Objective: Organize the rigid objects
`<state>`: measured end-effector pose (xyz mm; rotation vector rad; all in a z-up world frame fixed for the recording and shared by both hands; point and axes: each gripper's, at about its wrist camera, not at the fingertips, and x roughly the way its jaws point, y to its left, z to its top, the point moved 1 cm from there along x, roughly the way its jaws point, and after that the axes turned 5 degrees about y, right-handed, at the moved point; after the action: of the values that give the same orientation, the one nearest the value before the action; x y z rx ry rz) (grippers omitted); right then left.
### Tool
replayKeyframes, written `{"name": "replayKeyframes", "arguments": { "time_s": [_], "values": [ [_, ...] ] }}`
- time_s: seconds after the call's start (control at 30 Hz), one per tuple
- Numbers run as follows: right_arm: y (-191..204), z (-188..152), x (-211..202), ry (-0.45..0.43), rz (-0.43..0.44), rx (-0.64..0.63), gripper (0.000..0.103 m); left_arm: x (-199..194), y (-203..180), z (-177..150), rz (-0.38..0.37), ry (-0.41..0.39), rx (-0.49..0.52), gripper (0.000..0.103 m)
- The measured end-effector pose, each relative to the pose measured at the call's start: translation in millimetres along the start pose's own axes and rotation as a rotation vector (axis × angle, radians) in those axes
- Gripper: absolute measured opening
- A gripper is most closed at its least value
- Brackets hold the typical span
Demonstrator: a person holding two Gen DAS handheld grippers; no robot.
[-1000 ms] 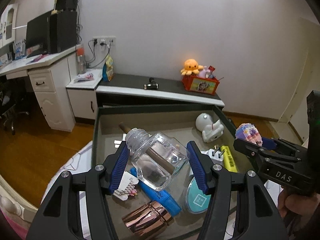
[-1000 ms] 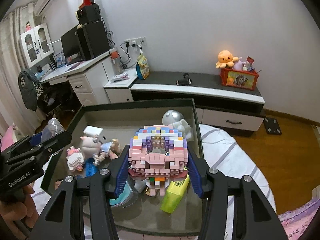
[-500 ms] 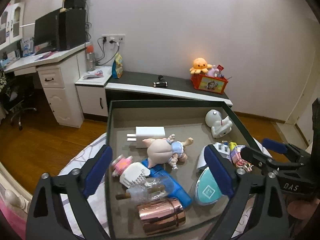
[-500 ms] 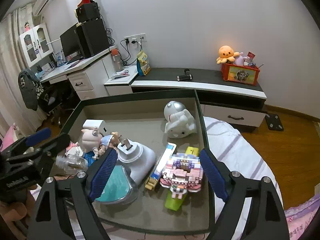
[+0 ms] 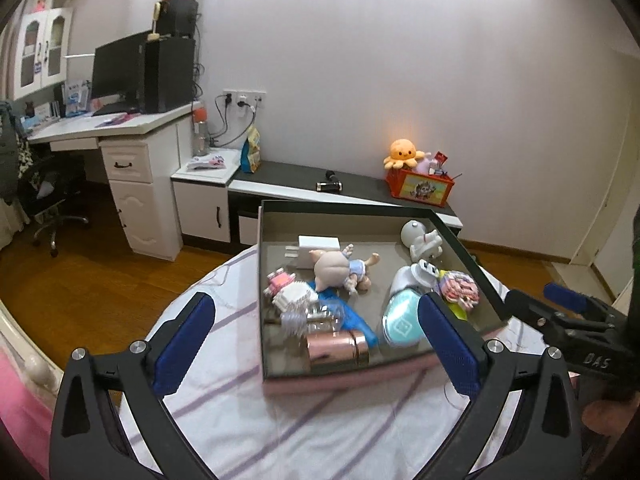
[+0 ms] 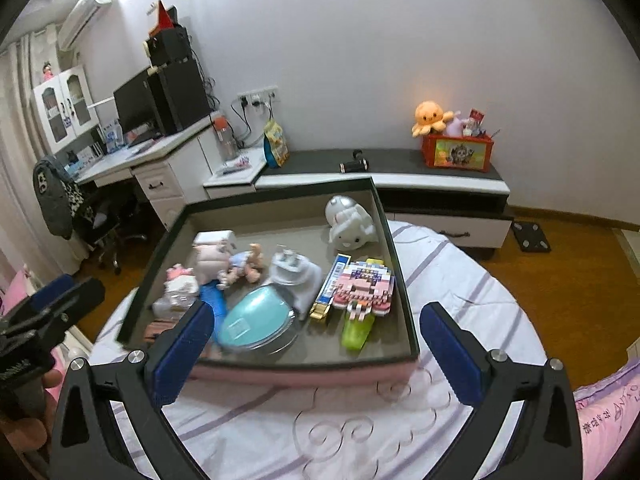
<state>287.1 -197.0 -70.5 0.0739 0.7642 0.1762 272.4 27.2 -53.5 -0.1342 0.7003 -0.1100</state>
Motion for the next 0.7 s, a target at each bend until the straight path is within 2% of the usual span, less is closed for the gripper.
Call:
{"name": "replayKeyframes", "arguments": {
  "time_s": [0.33,0.7],
  "values": [
    [22.6,-26.3,-85.0,-0.118,-0.032,-0.007,0.103,-79.9,-1.4,-34.9,0.024,-0.071,-0.003,0.103],
    [25.5,-84.9,-163.5,-0.195,-0.106,0.008,0.103,-146.3,-13.7,-81.1,0.023,-0.110,0.001,0.103]
  ]
}}
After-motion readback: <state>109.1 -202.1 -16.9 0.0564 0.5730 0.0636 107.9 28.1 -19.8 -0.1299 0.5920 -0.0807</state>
